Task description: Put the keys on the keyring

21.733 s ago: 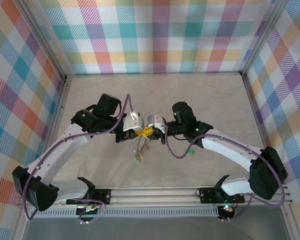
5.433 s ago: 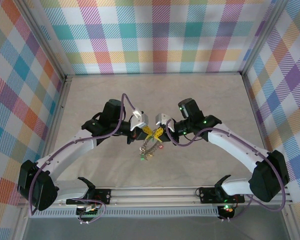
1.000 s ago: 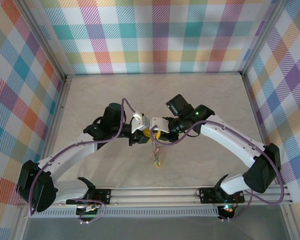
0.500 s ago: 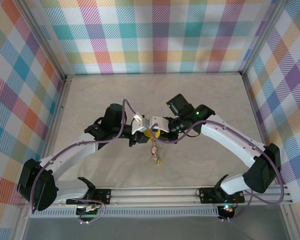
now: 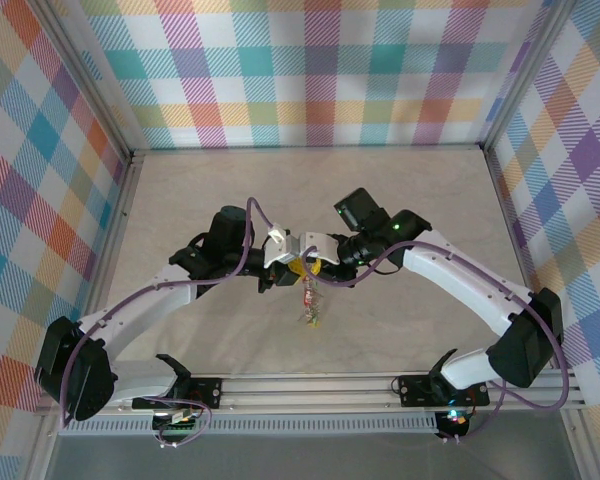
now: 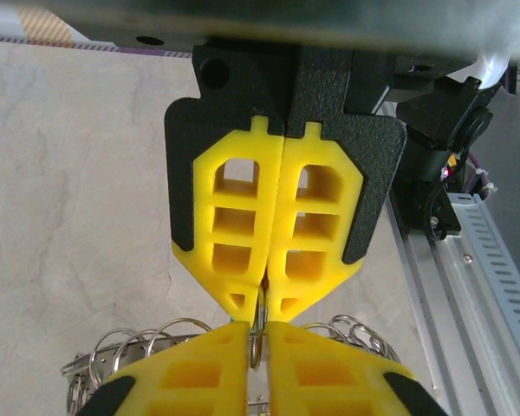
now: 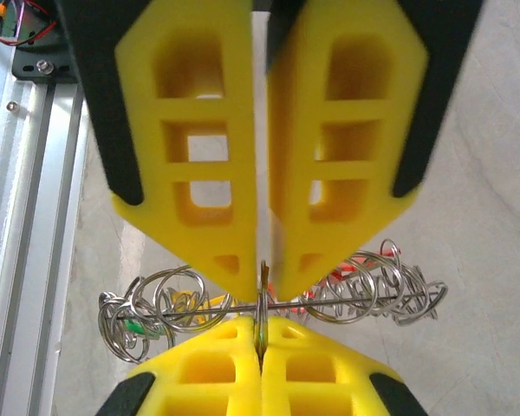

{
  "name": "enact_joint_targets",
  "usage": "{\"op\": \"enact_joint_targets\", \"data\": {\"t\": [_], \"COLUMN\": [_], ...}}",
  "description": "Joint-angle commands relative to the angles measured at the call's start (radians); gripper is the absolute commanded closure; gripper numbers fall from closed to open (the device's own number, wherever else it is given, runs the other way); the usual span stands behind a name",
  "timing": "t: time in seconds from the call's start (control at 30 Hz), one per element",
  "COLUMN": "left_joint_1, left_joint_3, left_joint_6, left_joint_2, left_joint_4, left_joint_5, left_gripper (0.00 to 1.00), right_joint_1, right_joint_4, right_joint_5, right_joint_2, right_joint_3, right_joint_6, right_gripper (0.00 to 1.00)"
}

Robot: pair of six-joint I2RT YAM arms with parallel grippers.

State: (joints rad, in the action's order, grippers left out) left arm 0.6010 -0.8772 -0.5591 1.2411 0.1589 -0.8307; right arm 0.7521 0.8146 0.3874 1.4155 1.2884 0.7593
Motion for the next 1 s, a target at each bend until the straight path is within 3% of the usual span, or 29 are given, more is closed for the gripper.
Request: {"op": "enact_joint_targets", "data": {"t": [0.0,0.1,0.3,0.4,0.57,0.73,0.97], "left_joint_1": [0.024,0.026,0.026,0.026,0.025,0.023,0.017], "left_joint_3": [-0.024,-0.023,-0.016,-0.012,0.035,0.052,0.061], "left_joint_6": [-0.012,-0.011,-0.016,-0.021,0.005,0.05,0.085], "left_joint_2": [0.021,0.023,0.022,0.021,-0.022,-0.043,-0.054], "left_joint_4": [0.026,0.018,0.001,-0.005,-0.088,-0.151,-0.189], "left_joint_5": [-0.004,-0.018,-0.029,-0.036,-0.035,-0.058,-0.062], "left_gripper": [0.81,0.81,0.99,1.0,1.0,1.0,1.0], "right_joint_1": [0.007,0.008,0.007,0.007,-0.004,-0.059,-0.075], "right_joint_4": [-0.07,-0.075,-0.104,-0.134,-0.182,-0.252,-0.262], "right_joint_5": [0.067,0.067,0.077,0.082,0.071,0.148,0.157], "right_joint_2": [-0.027,-0.03,-0.041,-0.058,-0.1,-0.167,-0.239], "right_joint_3": [0.0,-0.001,-0.018,-0.042,-0.102,-0.196,-0.262], "right_joint_6": [-0.014,-0.012,-0.017,-0.021,-0.028,-0.084,-0.102], "right_gripper": [1.0,1.0,1.0,1.0,0.8,0.74,0.68]}}
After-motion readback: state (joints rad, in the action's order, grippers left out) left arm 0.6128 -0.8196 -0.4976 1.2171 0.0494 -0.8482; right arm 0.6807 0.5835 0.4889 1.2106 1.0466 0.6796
